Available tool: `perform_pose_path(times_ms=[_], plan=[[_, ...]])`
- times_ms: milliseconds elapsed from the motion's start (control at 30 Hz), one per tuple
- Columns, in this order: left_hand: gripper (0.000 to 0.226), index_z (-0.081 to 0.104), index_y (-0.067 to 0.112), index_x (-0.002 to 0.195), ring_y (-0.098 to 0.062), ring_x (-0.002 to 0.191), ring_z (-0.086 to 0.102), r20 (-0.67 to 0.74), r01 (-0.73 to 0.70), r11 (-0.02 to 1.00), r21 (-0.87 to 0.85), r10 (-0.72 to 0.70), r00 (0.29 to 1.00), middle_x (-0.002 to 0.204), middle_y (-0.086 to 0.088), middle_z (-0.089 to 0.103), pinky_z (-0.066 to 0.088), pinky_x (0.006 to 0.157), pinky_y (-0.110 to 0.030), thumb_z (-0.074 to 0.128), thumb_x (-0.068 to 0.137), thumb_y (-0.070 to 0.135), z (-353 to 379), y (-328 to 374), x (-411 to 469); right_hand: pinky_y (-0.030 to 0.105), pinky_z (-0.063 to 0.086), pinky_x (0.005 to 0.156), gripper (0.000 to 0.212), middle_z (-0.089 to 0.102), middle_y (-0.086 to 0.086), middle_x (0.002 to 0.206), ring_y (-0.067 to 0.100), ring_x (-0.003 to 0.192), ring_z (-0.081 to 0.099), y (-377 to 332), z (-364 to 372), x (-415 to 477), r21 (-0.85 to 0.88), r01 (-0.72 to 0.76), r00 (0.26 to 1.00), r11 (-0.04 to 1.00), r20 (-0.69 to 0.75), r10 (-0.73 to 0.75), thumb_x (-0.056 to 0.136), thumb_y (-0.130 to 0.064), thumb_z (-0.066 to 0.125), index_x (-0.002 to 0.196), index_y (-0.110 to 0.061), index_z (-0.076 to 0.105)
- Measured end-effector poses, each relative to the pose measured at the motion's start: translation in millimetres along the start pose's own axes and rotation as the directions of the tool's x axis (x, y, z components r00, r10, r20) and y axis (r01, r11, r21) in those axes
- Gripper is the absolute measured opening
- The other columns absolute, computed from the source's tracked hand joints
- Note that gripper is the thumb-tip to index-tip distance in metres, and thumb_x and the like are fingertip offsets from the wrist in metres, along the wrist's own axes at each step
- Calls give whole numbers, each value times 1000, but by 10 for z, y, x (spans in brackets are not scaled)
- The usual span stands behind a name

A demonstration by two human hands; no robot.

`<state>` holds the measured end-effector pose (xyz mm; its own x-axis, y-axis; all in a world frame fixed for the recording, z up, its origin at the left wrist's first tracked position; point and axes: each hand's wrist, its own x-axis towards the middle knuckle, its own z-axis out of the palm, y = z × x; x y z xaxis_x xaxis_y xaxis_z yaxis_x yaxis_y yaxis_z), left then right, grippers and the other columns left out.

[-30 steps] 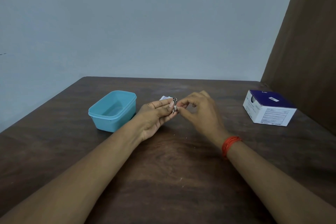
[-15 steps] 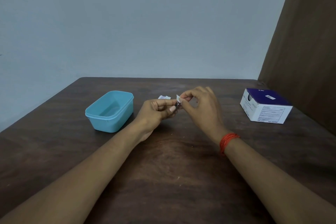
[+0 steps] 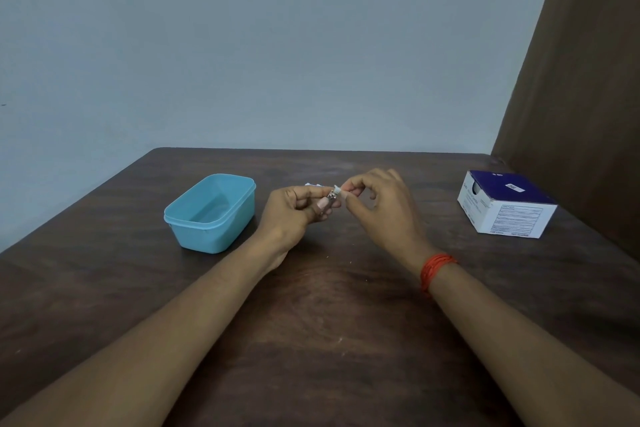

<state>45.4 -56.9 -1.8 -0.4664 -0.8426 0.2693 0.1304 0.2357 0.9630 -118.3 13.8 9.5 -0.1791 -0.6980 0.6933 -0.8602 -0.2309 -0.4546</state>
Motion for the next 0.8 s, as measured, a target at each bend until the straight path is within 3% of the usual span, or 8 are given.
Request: perform_pose_path(times_ms=[67, 167, 267, 333, 467, 567, 700, 800], plan=[[23, 76, 16, 107, -11, 85, 74, -74, -15, 997, 80, 21, 997, 90, 0, 79, 58, 75, -21, 64, 94, 1, -16, 43, 10, 27, 44, 68, 6, 61, -14, 85, 7, 91, 48, 39, 7, -3, -23, -8, 1000, 1000, 15, 8, 87, -23, 70, 90, -27, 73], [21, 75, 13, 113, -1, 76, 70, -190, -111, 932, 346, 186, 964, 86, 9, 77, 57, 76, -20, 68, 94, 7, -74, 194, 42, 28, 45, 68, 4, 62, -14, 85, 7, 91, 48, 89, 37, -12, -9, -49, 999, 999, 17, 49, 87, -25, 71, 88, -28, 73], [20, 77, 15, 112, 2, 77, 67, -213, -155, 760, 631, 362, 908, 87, 8, 75, 50, 78, -9, 69, 94, 13, -233, 452, 42, 29, 44, 70, 4, 63, -13, 85, 11, 91, 50, 106, 84, -24, 1, -85, 996, 996, 37, 85, 87, -24, 71, 86, -27, 74], [19, 78, 13, 109, -3, 80, 68, -236, -95, 646, 757, 406, 883, 91, 2, 77, 47, 79, -13, 68, 93, 10, -432, 634, 52, 29, 43, 71, 4, 64, -12, 85, 13, 91, 51, 111, 110, -39, 4, -92, 993, 996, 69, 91, 87, -22, 71, 85, -25, 74], [9, 78, 7, 95, -24, 89, 70, -280, 200, 369, 908, 176, 944, 93, -11, 76, 52, 79, -29, 74, 87, 3, -806, 879, 153, 27, 41, 71, 5, 65, -10, 85, 15, 92, 51, 138, 78, -15, 13, -94, 992, 996, 81, 92, 87, -21, 70, 87, -23, 75], [10, 77, 7, 92, -25, 86, 68, -306, 308, 114, 945, -38, 951, 90, -9, 76, 54, 74, -32, 80, 82, 7, -921, 921, 186, 28, 42, 70, 6, 64, -10, 85, 14, 93, 51, 138, 86, -8, 12, -97, 990, 995, 102, 95, 87, -21, 70, 86, -24, 75], [16, 77, 4, 97, -25, 86, 73, -333, 341, 6, 940, -205, 921, 93, -12, 77, 59, 85, -40, 80, 81, 8, -952, 852, 211, 28, 41, 69, 6, 64, -11, 85, 14, 94, 51, 157, 112, -25, 12, -98, 988, 995, 119, 96, 87, -21, 70, 86, -25, 74], [15, 76, 6, 100, -26, 89, 71, -328, 328, -32, 944, -194, 925, 101, -12, 75, 59, 85, -39, 76, 85, 9, -986, 804, 185, 22, 38, 68, 7, 64, -10, 86, 11, 90, 50, 182, 120, -24, 24, -76, 990, 997, 118, 73, 86, -21, 71, 85, -26, 74]])
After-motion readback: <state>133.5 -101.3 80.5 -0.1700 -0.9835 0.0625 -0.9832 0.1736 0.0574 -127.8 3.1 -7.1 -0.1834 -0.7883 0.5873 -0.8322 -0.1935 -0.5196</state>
